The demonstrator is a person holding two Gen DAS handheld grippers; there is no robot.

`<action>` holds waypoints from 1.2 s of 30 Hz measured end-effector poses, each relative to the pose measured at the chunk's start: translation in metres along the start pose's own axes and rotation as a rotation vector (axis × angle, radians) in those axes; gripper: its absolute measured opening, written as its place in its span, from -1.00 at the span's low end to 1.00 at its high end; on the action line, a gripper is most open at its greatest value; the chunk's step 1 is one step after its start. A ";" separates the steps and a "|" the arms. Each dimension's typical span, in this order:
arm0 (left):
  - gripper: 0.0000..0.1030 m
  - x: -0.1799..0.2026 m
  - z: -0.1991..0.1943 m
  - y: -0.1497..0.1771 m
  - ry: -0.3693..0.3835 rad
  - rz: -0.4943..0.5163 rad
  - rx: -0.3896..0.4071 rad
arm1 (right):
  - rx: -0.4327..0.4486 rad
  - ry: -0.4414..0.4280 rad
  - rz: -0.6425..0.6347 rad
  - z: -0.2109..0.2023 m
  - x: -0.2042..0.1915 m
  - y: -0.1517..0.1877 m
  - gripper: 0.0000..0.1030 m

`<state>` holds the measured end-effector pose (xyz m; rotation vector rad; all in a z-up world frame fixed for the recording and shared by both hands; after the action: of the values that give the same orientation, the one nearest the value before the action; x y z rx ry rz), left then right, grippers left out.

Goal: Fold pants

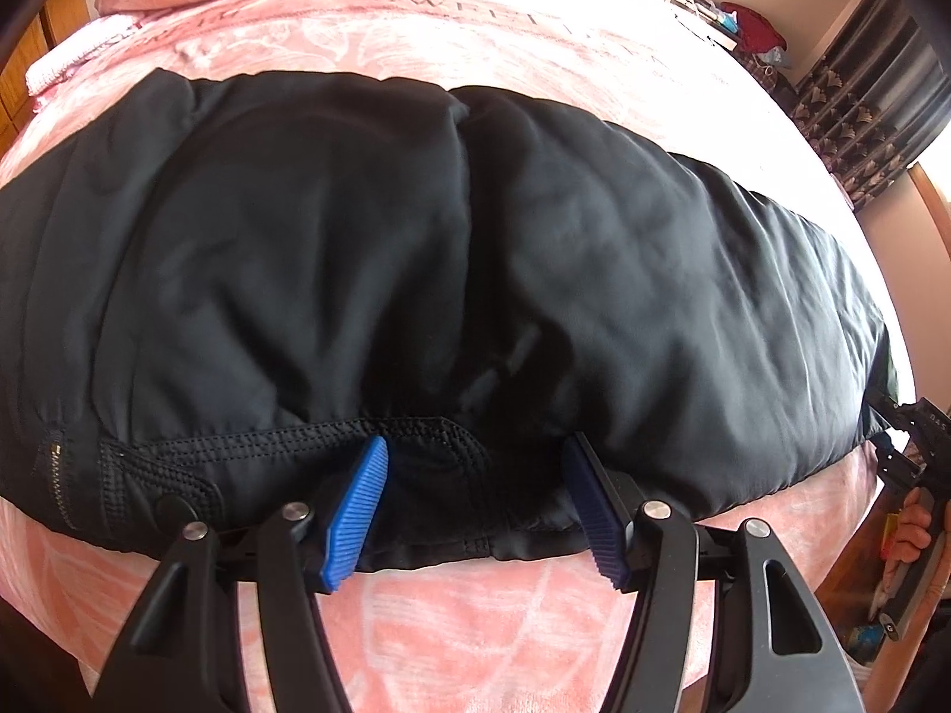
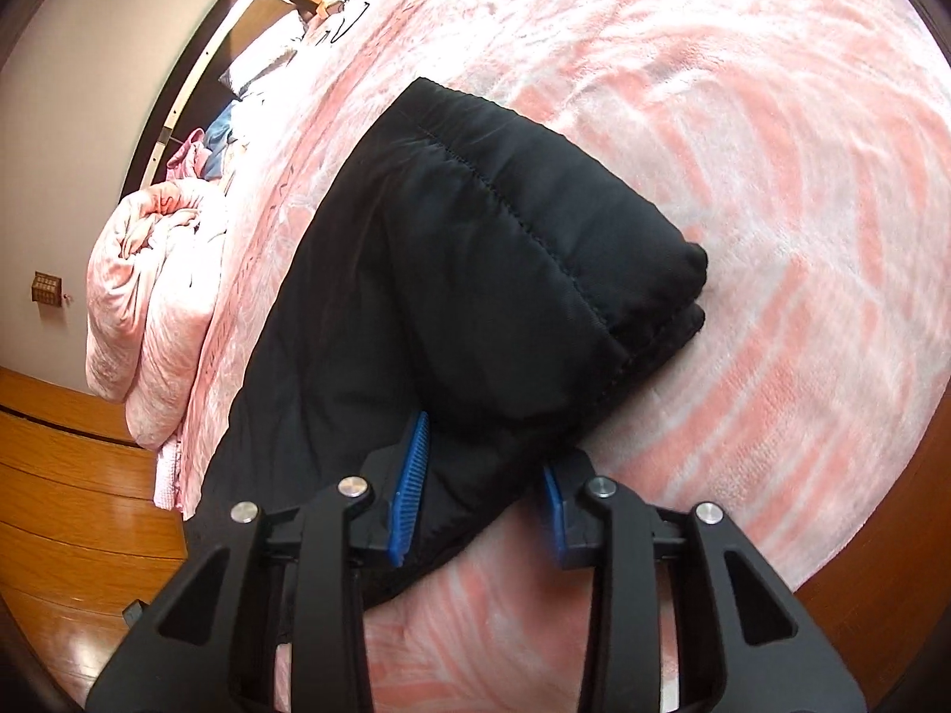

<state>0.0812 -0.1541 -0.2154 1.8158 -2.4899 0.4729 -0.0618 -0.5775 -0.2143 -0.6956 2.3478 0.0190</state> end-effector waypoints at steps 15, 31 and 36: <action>0.33 0.002 -0.015 -0.004 0.048 -0.023 -0.012 | 0.138 0.139 -0.232 -0.034 -0.077 -0.001 -0.89; 0.33 -0.125 -0.073 0.001 -0.019 -0.234 0.112 | 0.121 0.158 -1.023 0.016 -0.329 0.148 -0.85; 0.34 -0.152 -0.085 0.005 -0.018 -0.274 0.137 | -0.025 0.169 -1.135 0.076 -0.342 0.207 -0.85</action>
<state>0.1120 0.0096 -0.1652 2.1771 -2.2182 0.6261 0.0979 -0.2218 -0.0966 -1.9783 1.7789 -0.5189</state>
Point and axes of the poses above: each gripper's, at about its wrist camera, not at the fingertips, and z roughly the way its jaws point, x to its right, y to its underside, the point moved 9 cm from there along z, roughly the way its jaws point, and after that the axes turned 5 degrees about -x, right-handed, at the moved point
